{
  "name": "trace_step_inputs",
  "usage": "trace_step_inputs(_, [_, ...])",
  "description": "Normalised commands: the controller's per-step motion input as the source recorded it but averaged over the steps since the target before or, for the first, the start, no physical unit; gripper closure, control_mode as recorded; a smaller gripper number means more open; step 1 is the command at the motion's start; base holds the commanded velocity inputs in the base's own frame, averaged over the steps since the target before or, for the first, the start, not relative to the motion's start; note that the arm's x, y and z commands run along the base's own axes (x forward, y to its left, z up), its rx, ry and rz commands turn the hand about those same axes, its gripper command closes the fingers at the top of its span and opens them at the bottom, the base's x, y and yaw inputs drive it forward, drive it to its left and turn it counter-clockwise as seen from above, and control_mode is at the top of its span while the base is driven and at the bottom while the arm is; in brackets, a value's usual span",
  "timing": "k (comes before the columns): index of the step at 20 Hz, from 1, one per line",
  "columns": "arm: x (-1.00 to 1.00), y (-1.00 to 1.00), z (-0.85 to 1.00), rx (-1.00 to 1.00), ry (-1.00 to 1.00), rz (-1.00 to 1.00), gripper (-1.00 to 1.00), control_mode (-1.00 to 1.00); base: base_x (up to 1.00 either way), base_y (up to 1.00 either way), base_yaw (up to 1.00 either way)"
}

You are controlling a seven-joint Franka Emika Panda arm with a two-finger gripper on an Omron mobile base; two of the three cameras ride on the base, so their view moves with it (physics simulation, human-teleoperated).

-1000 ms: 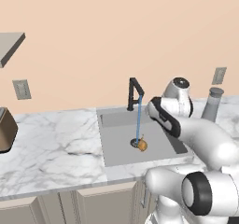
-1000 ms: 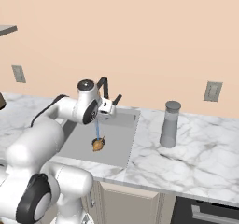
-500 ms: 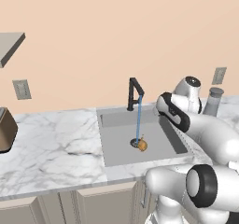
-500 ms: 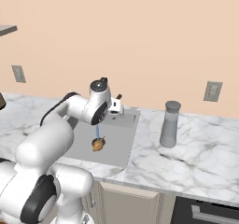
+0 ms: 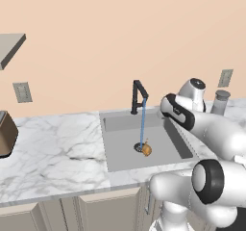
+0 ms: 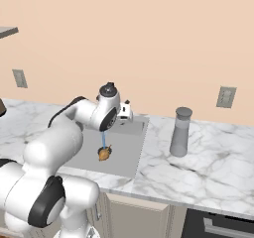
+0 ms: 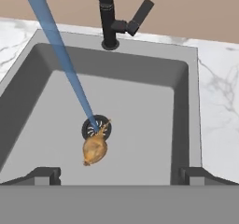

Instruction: Turn on the sink faucet. Then move the onion from the counter to the sink. Turn off the sink. Move the vegetable from the sink to the pot next to the stove. Finally move the pot to the front right burner.

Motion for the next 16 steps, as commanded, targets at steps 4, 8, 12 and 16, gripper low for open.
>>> trace_step_inputs(4, [0.24, -0.05, -0.06, 0.00, 0.00, 0.10, -1.00, -1.00, 0.00, 0.00, 0.00])
trace_step_inputs(8, [0.11, -0.03, -0.05, 0.01, -0.08, 0.09, -1.00, -1.00, 0.00, 0.00, 0.00])
trace_step_inputs(12, [0.21, -0.05, 0.00, 0.00, -0.09, 0.11, -1.00, -1.00, 0.00, 0.00, 0.00])
trace_step_inputs(16, [0.18, -0.06, 0.01, 0.00, -0.12, 0.11, -1.00, -1.00, 0.00, 0.00, 0.00])
